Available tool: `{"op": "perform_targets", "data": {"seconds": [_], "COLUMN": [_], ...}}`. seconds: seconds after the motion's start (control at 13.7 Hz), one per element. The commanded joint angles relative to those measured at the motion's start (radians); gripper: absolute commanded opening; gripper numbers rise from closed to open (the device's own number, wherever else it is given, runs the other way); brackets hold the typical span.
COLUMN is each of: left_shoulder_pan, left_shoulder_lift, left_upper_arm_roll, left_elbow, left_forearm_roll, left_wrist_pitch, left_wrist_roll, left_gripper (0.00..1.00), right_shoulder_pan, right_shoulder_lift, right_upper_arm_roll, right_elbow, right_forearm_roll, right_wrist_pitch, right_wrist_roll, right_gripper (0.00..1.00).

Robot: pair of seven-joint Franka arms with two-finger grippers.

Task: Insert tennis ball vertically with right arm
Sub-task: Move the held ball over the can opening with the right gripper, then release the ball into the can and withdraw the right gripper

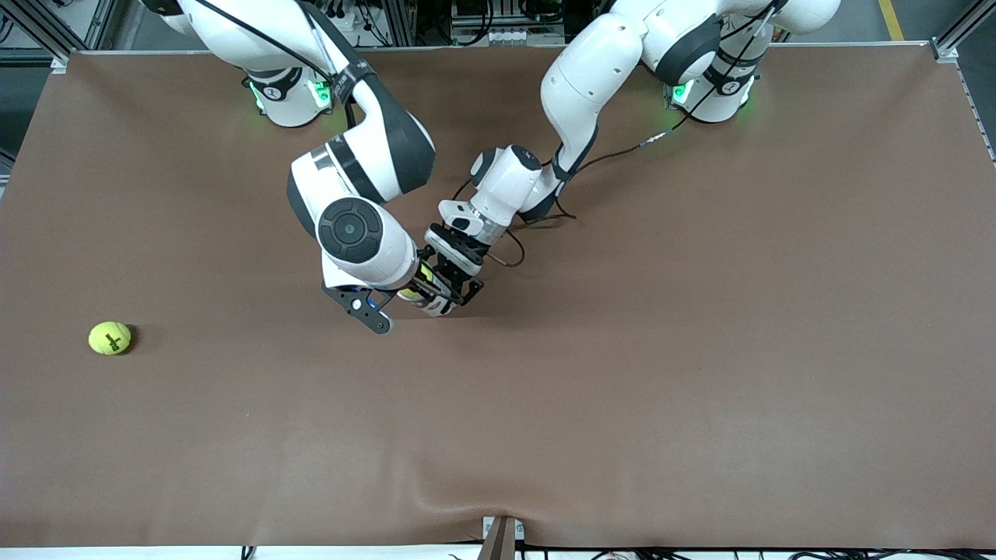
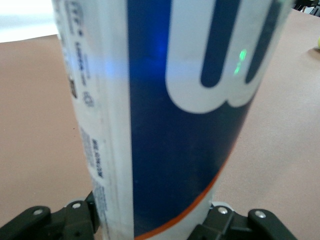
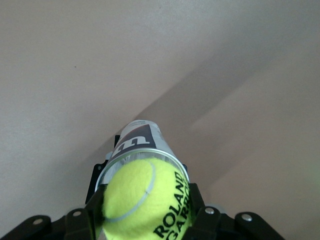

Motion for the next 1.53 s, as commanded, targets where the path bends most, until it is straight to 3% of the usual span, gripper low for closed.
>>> {"op": "perform_targets", "data": {"seconds": [0.0,0.58,0.87,1.16,1.46], "left_shoulder_pan": [-0.021,-0.019,-0.019,-0.021,-0.022], "left_shoulder_lift": [0.05,0.046,0.04,0.039,0.034], "left_upper_arm_roll": [0.007,0.007,0.007,0.007,0.007], "left_elbow": [0.022,0.021,0.021,0.021,0.005], "left_forearm_roll": [-0.031,-0.031,-0.03,-0.027,-0.03], "left_wrist_pitch": [-0.022,-0.022,-0.023,-0.022,-0.022], "left_wrist_roll": [-0.015,-0.015,-0.015,-0.015,-0.015], "left_gripper": [0.7,0.74,0.8,0.81,0.85], "right_shoulder_pan": [0.008,-0.031,-0.183,-0.373,-0.517], "right_shoulder_lift": [-0.008,-0.068,-0.183,-0.247,-0.252], "right_upper_arm_roll": [-0.007,-0.012,-0.015,-0.027,-0.029], "right_elbow": [-0.005,0.006,0.006,0.016,0.021], "right_forearm_roll": [0.017,0.02,0.066,0.048,-0.099], "right_wrist_pitch": [-0.007,-0.104,-0.242,-0.355,-0.34], "right_wrist_roll": [-0.001,-0.107,-0.311,-0.571,-0.779], "right_gripper": [1.0,1.0,1.0,1.0,1.0]}}
